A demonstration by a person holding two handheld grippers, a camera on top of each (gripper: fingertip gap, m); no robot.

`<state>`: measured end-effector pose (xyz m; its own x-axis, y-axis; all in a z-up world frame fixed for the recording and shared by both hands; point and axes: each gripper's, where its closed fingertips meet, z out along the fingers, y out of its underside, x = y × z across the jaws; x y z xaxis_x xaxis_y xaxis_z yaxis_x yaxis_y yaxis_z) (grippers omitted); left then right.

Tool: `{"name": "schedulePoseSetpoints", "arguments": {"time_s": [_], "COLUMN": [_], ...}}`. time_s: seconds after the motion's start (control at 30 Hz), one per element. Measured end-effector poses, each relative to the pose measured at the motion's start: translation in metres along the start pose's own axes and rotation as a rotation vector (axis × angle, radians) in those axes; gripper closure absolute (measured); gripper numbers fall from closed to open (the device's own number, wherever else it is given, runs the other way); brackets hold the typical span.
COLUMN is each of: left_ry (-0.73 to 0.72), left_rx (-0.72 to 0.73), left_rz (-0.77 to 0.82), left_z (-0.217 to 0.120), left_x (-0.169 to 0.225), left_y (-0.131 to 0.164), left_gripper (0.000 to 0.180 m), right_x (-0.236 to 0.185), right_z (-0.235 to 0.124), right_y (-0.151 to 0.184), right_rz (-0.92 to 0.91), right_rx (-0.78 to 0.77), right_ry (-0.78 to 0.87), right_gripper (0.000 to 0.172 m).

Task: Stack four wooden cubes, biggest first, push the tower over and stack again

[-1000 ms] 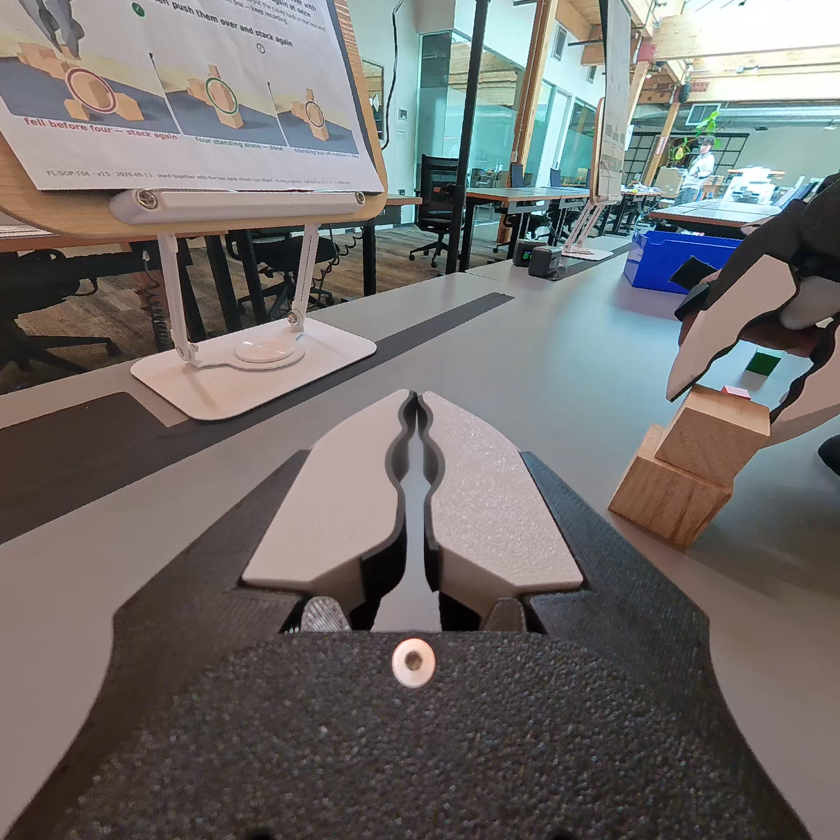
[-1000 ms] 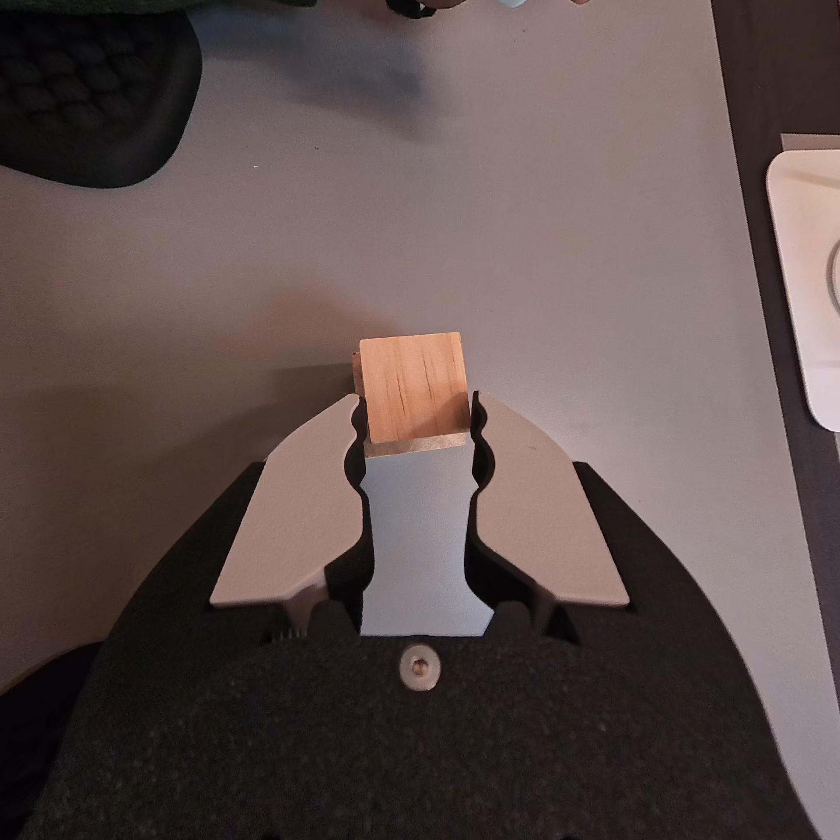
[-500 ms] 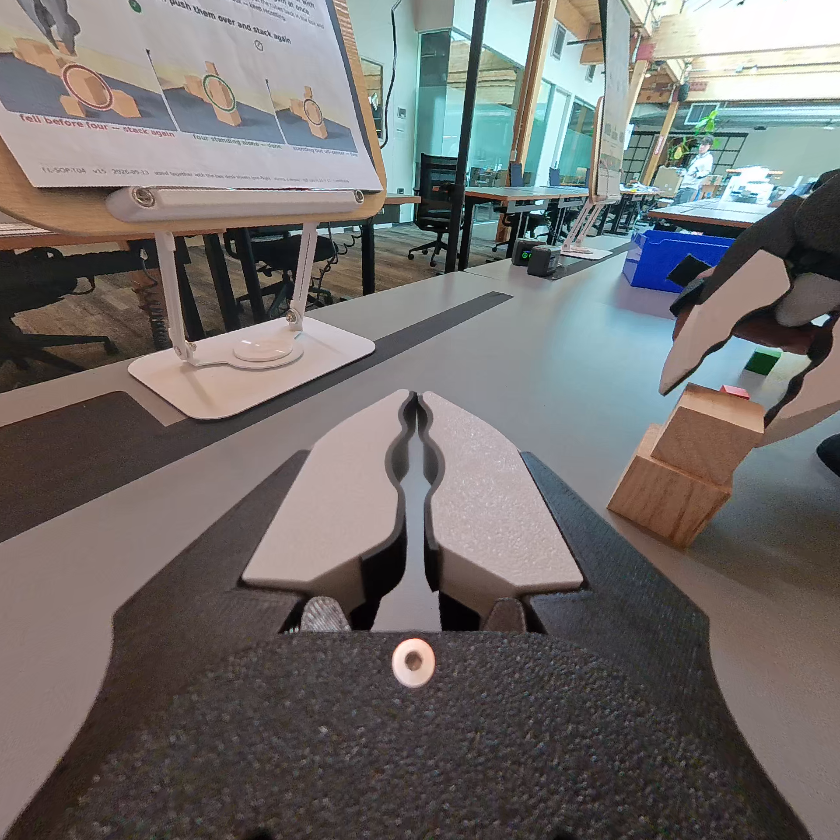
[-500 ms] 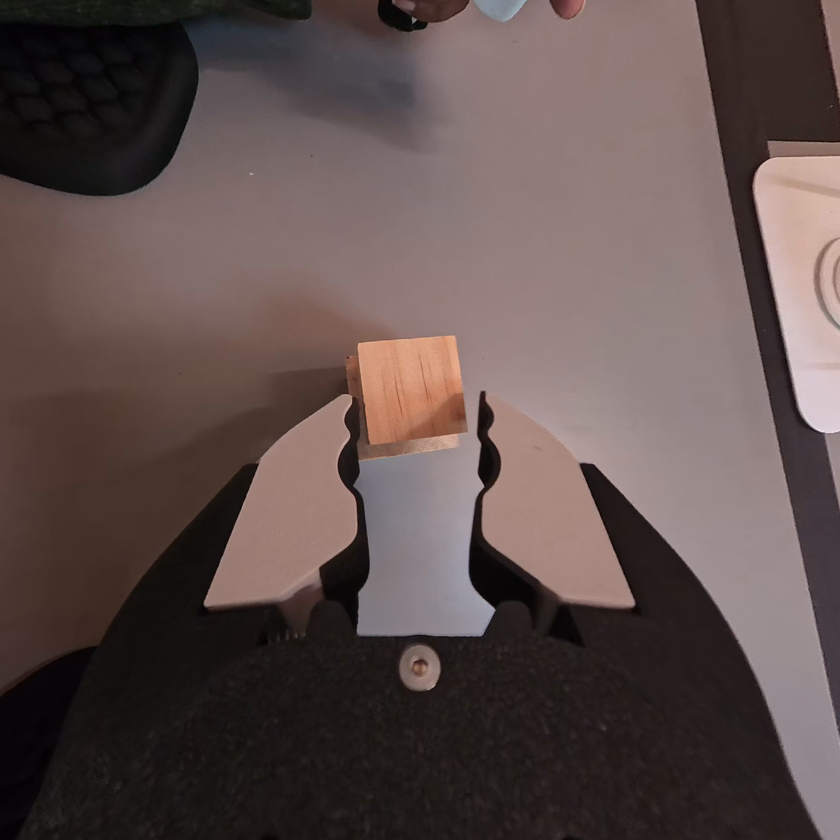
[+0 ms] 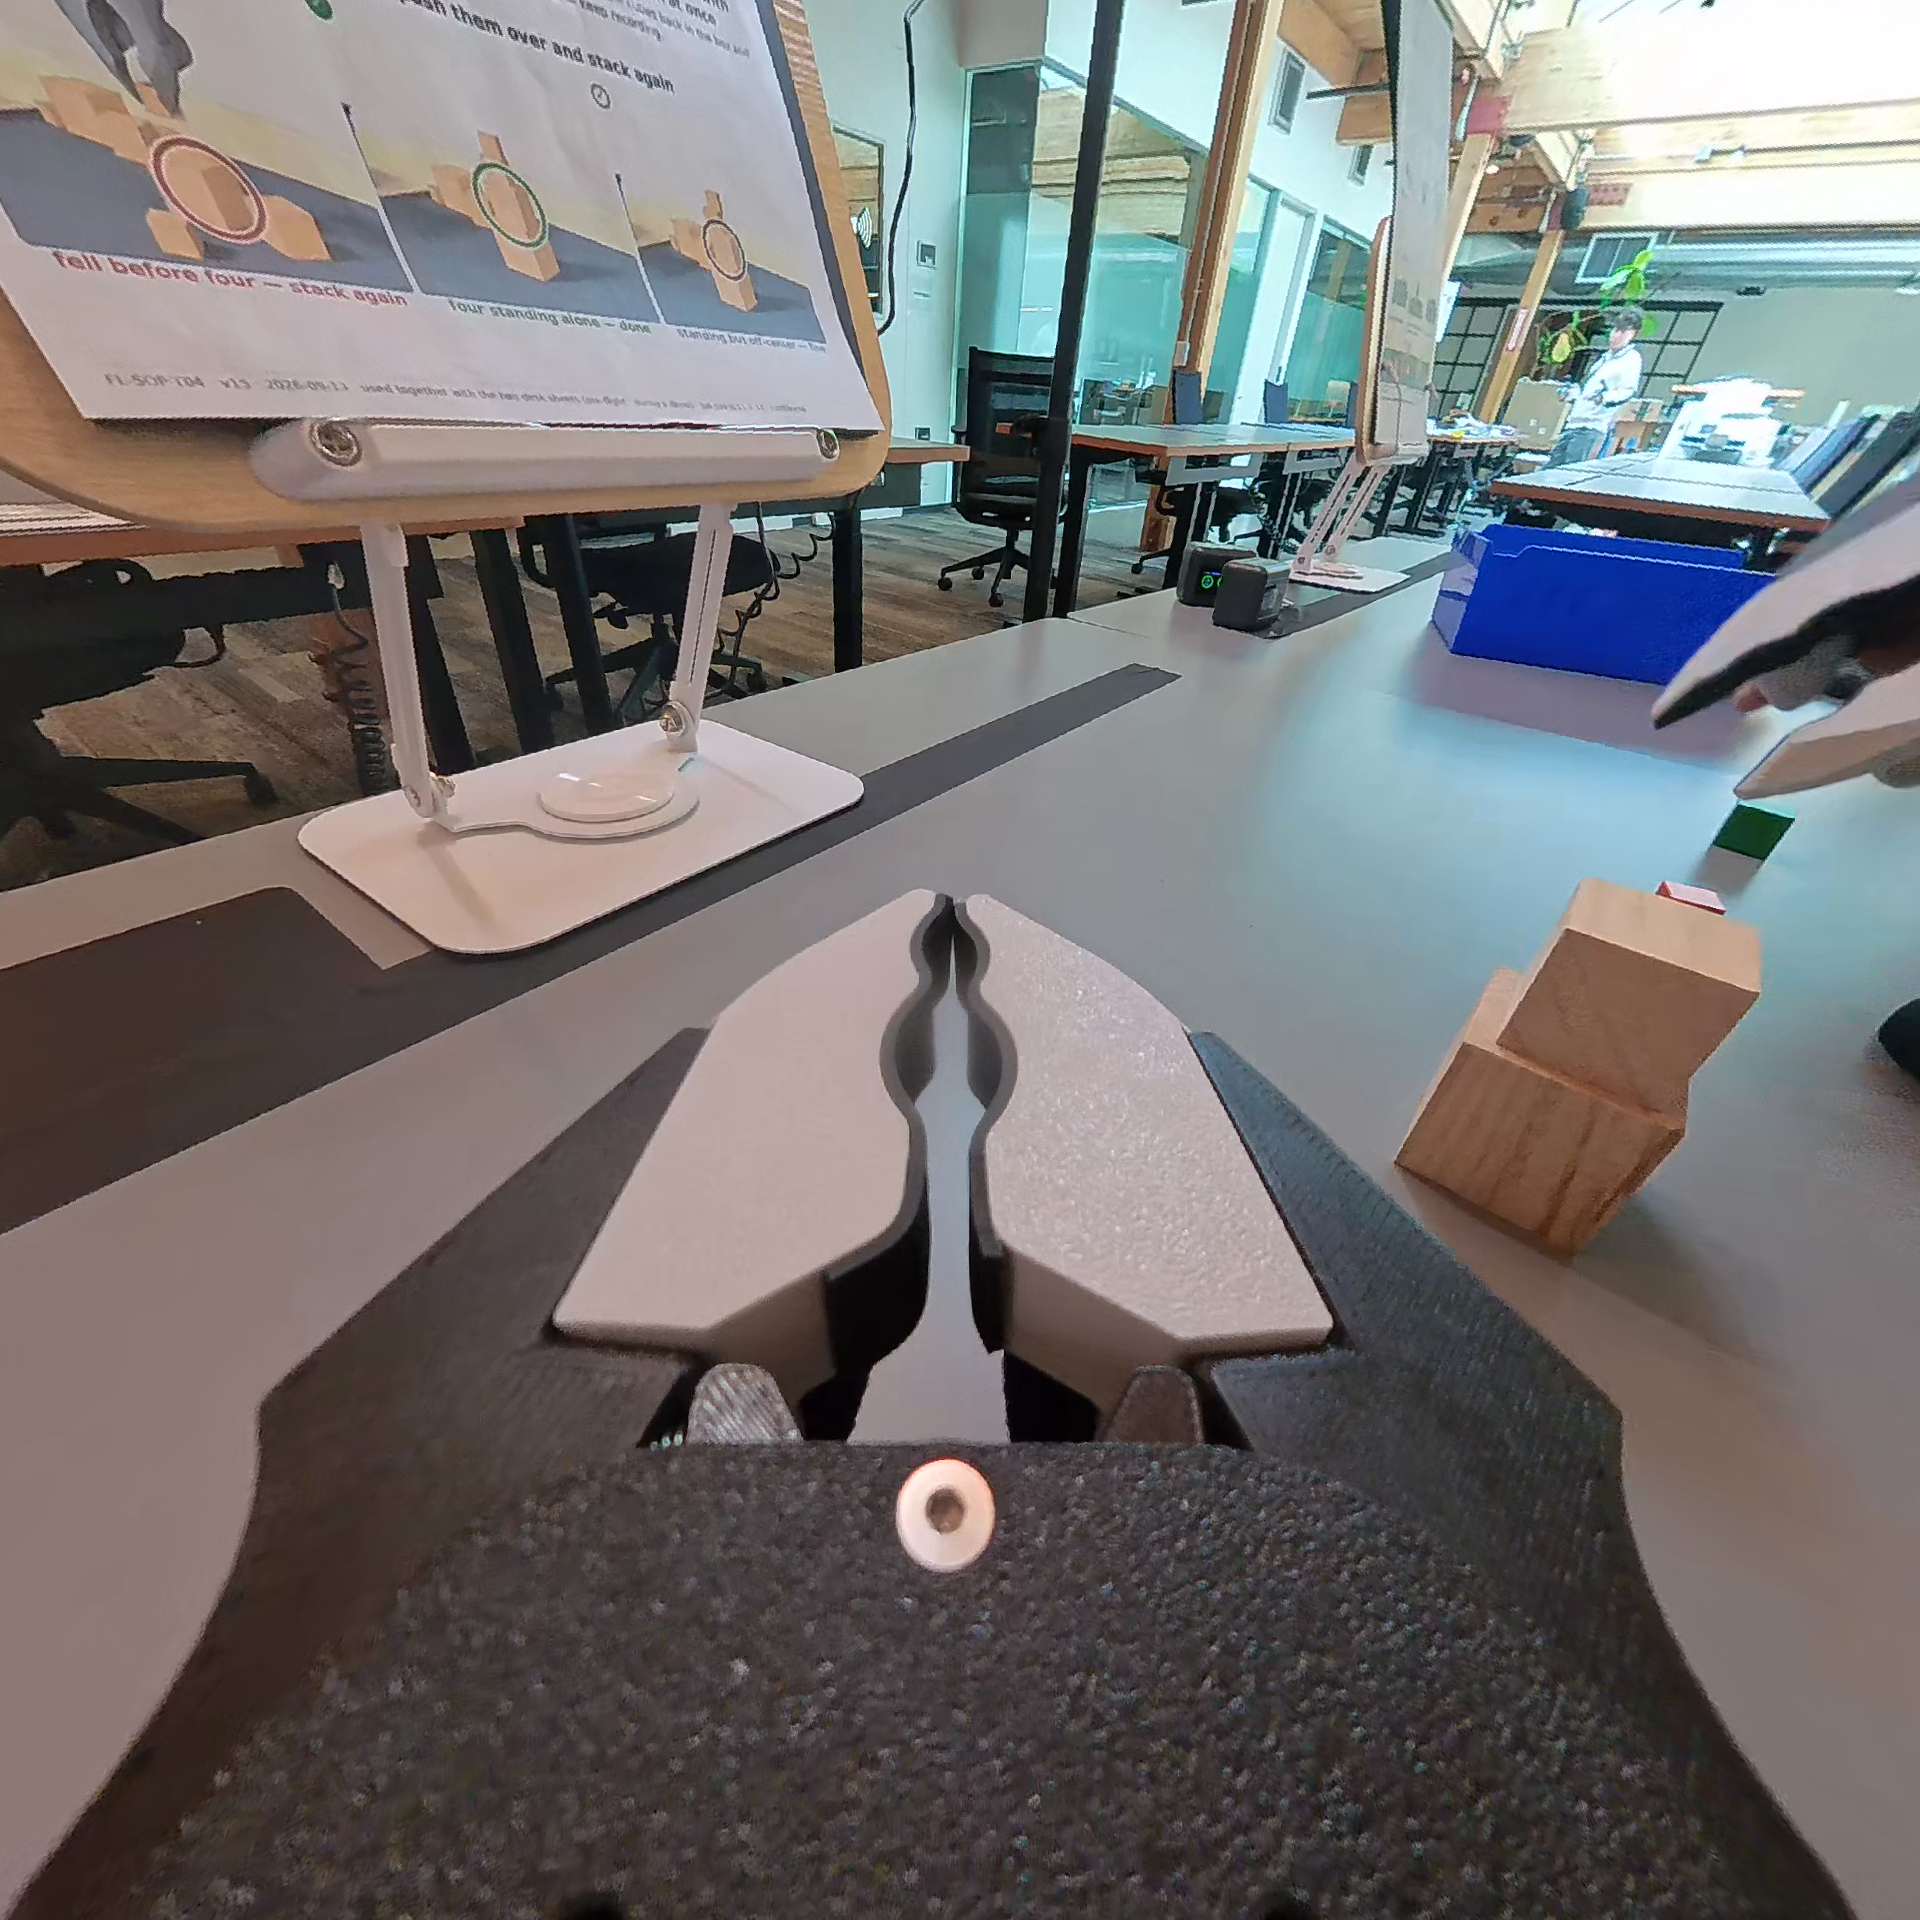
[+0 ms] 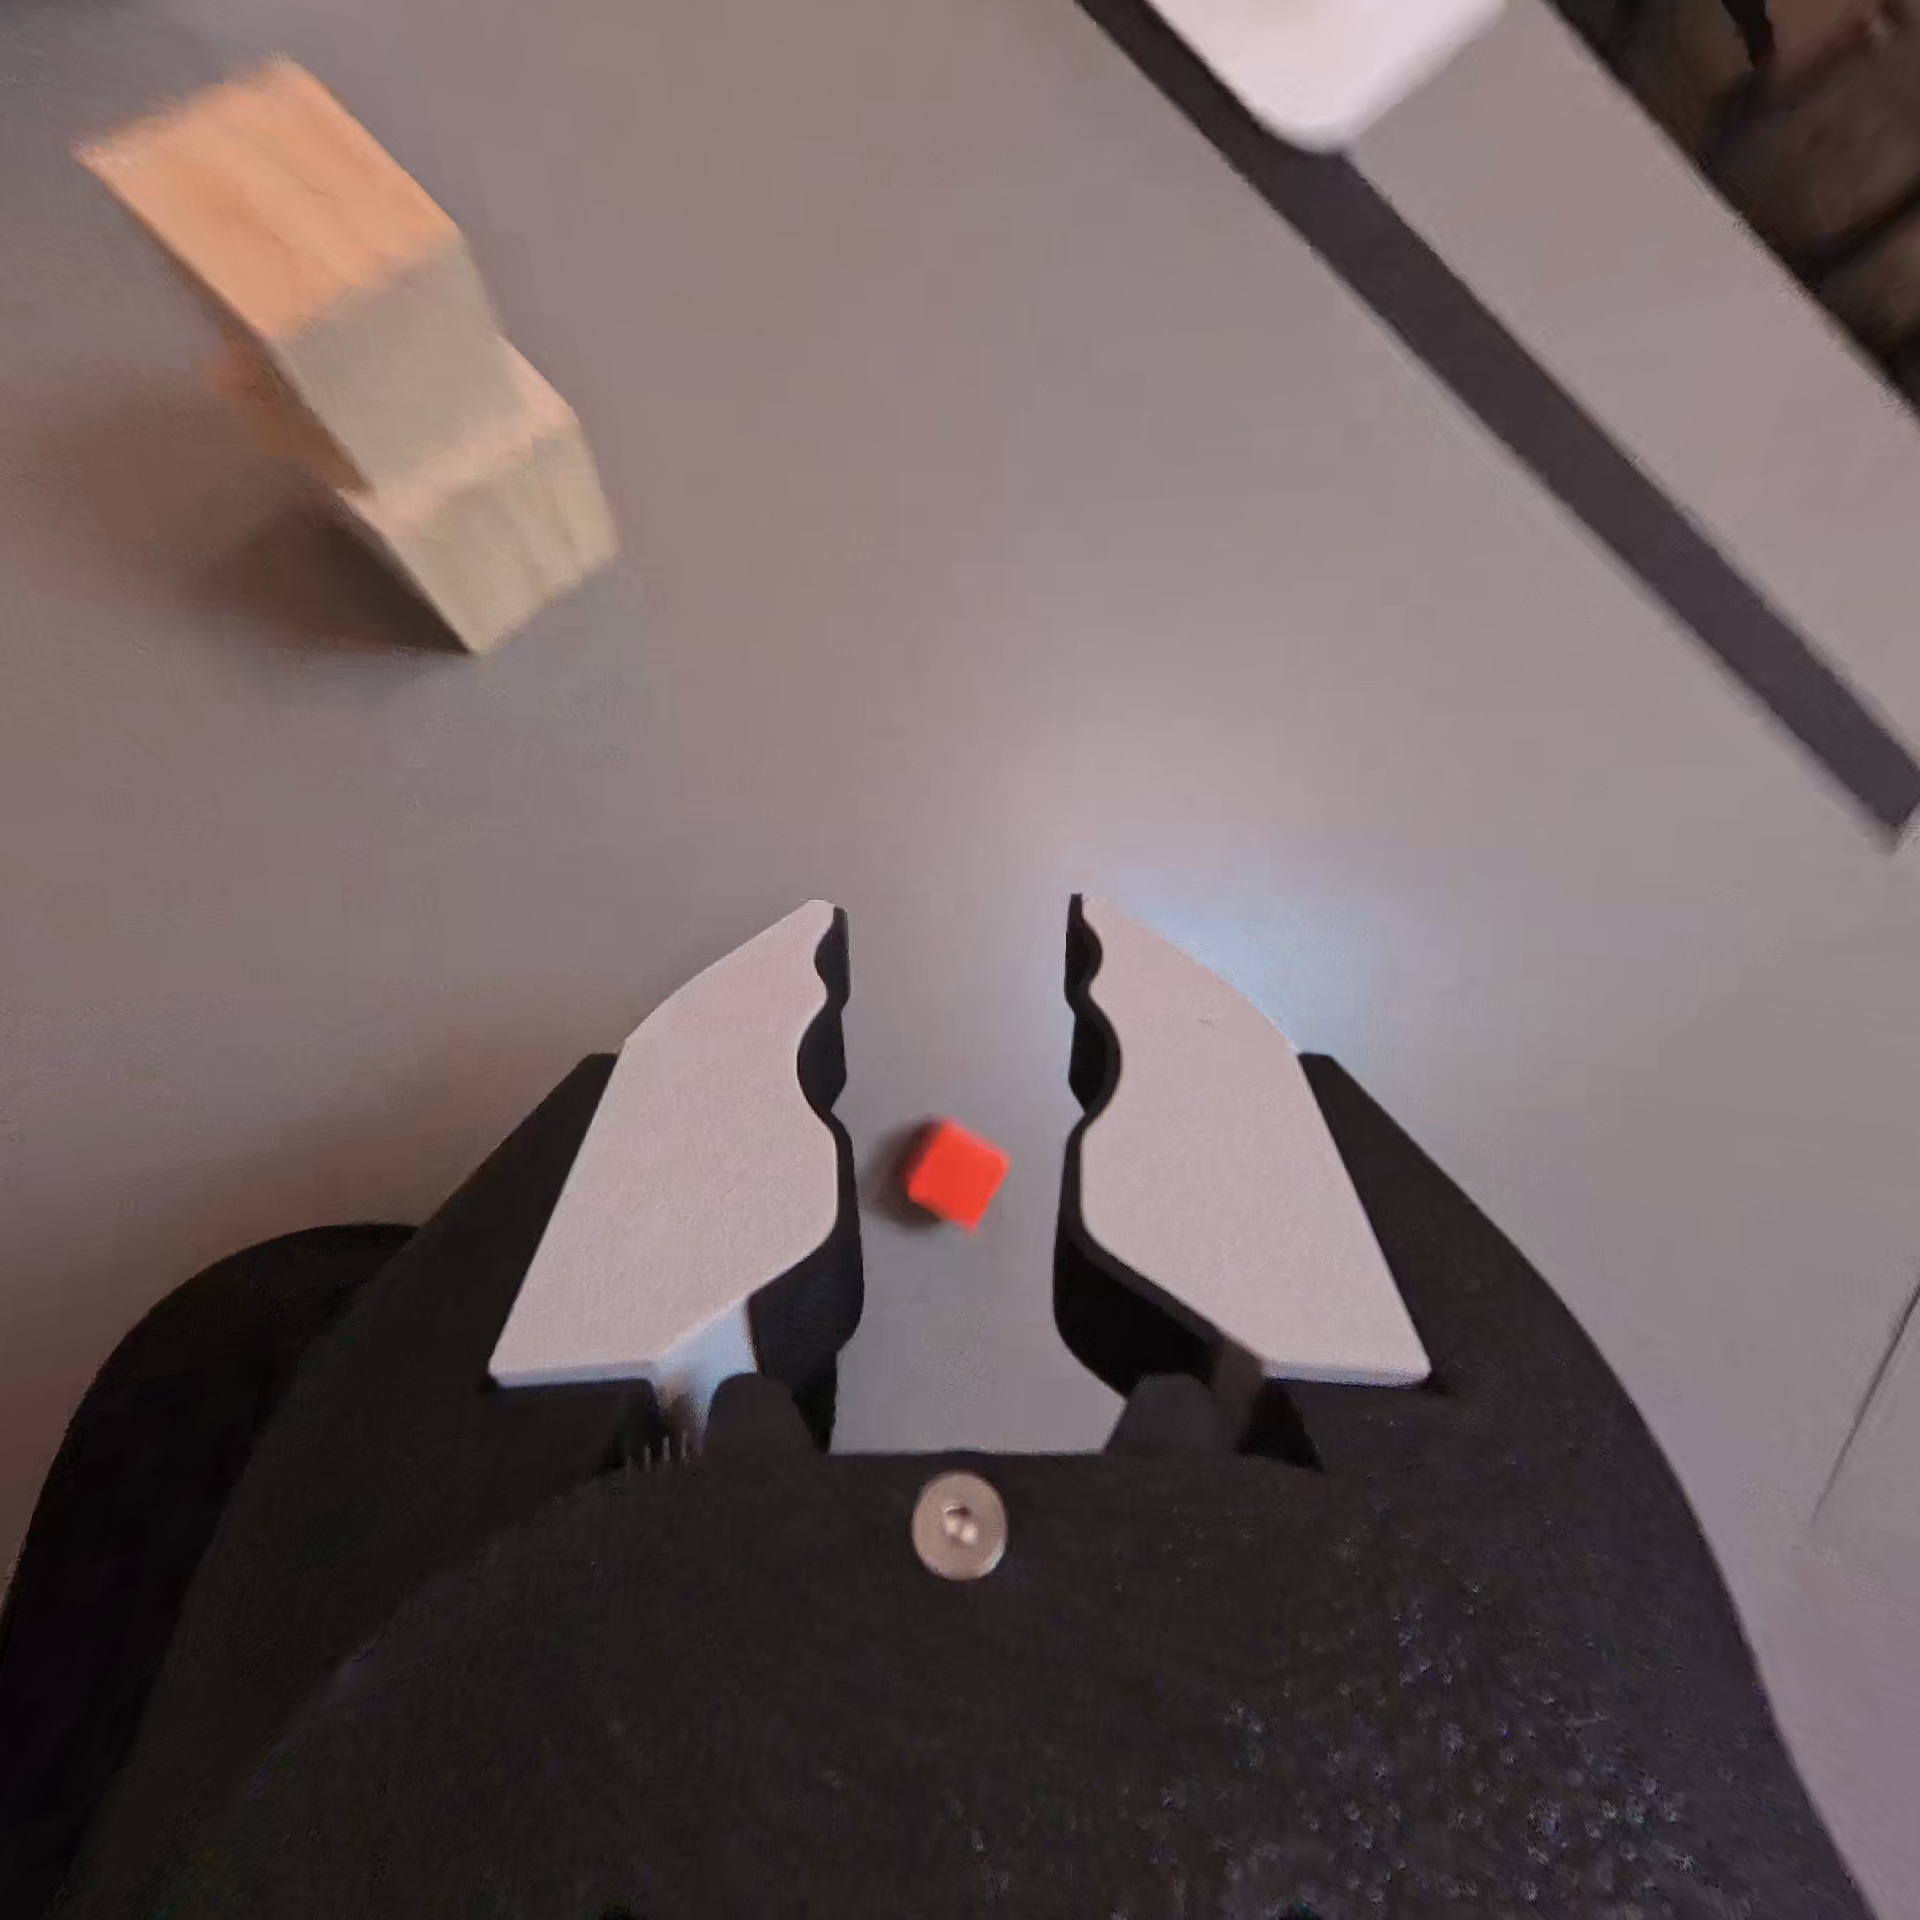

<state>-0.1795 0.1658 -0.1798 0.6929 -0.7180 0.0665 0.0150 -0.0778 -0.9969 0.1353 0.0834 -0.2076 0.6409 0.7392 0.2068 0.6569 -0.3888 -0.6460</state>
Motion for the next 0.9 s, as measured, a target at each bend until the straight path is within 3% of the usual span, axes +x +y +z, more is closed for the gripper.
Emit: {"name": "schedulePoseSetpoints", "arguments": {"time_s": [0.2, 0.4, 0.7, 0.9], "left_ry": [-0.007, -0.015, -0.014, -0.011], "left_rx": [-0.015, -0.019, -0.021, -0.026], "left_rz": [-0.007, -0.004, -0.006, -0.001], "left_z": [0.003, 0.002, 0.002, 0.004], "left_x": [-0.001, -0.001, -0.001, 0.0], "left_y": [0.005, 0.005, 0.006, 0.007], "left_gripper": [0.18, 0.18, 0.18, 0.18], "right_x": [0.0, 0.002, -0.006, -0.011], "right_z": [0.005, 0.015, 0.022, 0.04], "right_y": [0.07, 0.089, 0.089, 0.047], "right_rz": [0.332, 0.408, 0.34, 0.165], "right_rx": [-0.017, -0.064, -0.072, 0.003], "right_ry": [0.064, 0.091, 0.042, -0.02], "right_gripper": [0.13, 0.129, 0.15, 0.15]}}
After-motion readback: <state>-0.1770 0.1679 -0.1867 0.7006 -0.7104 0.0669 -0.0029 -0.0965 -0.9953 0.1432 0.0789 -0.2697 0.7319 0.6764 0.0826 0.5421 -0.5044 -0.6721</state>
